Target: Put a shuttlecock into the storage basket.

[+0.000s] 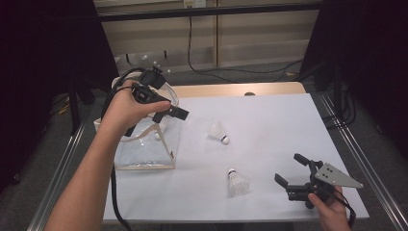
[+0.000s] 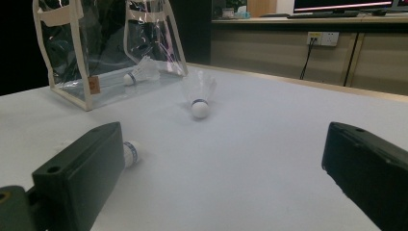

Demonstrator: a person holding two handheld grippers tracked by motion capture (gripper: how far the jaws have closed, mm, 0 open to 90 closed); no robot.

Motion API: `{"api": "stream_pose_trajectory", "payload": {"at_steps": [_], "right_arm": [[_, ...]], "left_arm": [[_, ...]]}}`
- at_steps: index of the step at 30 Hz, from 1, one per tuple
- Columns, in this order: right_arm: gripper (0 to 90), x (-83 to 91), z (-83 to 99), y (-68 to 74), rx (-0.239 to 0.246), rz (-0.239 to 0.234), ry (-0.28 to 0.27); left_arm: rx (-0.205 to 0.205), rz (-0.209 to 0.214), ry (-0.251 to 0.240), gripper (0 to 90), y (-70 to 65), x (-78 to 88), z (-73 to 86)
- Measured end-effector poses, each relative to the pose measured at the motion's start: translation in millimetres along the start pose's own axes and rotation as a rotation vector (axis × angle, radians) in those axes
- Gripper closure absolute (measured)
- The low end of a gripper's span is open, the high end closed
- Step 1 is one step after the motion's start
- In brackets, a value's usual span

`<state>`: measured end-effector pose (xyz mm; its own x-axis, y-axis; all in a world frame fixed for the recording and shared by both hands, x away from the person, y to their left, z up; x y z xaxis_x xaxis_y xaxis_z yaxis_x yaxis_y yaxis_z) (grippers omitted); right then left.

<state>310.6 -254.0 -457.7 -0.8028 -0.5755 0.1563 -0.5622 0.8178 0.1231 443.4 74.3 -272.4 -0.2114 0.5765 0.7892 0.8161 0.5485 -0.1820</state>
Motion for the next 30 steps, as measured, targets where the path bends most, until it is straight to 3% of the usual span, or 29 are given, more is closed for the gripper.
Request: {"api": "stream_pose_trajectory", "payload": {"at_steps": [30], "right_arm": [[0.6,-0.5,-0.1,0.4,-0.003,-0.003,0.001]], "left_arm": [[-0.068,0.071,0.005,13.0,-30.0,-30.0,5.8]]}}
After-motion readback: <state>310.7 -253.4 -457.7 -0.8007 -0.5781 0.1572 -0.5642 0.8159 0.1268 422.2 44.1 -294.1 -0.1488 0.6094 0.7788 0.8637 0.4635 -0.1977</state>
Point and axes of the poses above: each handheld gripper's, and its own axes: x roughly backward along the jaws, z roughly out of its underside, y roughly to its left, the point moved 8 cm from there along -x, roughly forward along the jaws, and after that the axes turned 3 degrees about -x, right-handed, at the moved point
